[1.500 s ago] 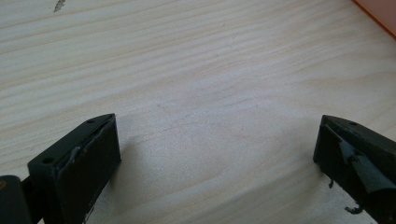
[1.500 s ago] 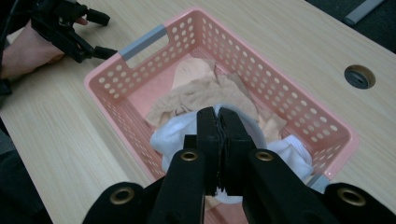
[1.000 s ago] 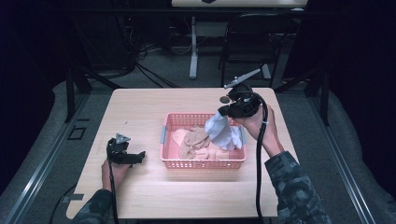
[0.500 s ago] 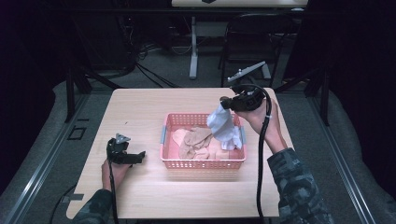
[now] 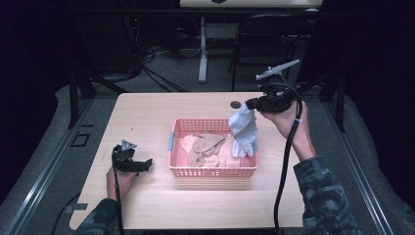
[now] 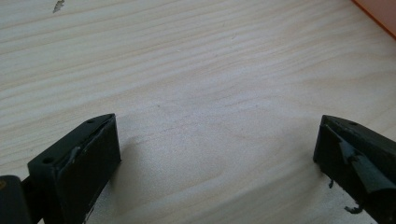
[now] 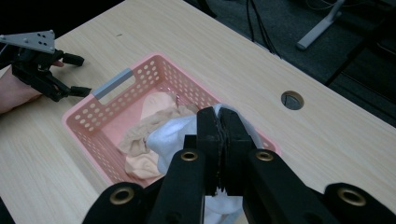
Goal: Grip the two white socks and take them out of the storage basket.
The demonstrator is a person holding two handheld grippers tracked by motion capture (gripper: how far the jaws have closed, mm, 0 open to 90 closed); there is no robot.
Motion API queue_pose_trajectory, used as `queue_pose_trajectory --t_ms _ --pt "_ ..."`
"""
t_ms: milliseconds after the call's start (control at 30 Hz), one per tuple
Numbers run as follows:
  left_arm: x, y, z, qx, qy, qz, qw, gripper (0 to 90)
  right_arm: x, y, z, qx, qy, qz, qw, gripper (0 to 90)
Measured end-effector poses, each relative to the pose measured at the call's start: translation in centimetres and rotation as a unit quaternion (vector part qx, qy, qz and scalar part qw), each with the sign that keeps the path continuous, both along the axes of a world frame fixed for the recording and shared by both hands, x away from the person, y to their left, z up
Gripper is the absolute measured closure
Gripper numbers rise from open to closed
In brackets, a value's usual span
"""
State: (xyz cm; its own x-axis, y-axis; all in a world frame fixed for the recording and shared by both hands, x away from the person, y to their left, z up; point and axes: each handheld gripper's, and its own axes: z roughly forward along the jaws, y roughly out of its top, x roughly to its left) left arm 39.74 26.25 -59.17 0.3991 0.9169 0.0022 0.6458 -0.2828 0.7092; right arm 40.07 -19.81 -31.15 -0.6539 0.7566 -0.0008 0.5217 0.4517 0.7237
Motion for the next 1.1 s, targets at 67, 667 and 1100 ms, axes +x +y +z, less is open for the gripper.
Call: queue_pose_trajectory --t_ms 67,667,1100 --pt "0.0 0.0 0.0 0.000 0.000 0.000 1.0000 0.4 -0.2 -0.7 0.1 0.002 -0.002 -0.006 1.0000 88.0" --pt "0.0 0.0 0.0 0.000 0.000 0.000 1.0000 0.4 -1.5 -7.0 0.0 -0.020 -0.006 -0.079 0.9966 88.0" --pt "0.0 0.0 0.0 0.000 0.000 0.000 1.0000 0.4 -0.8 -10.1 -7.0 -0.026 0.049 -0.120 0.9913 88.0"
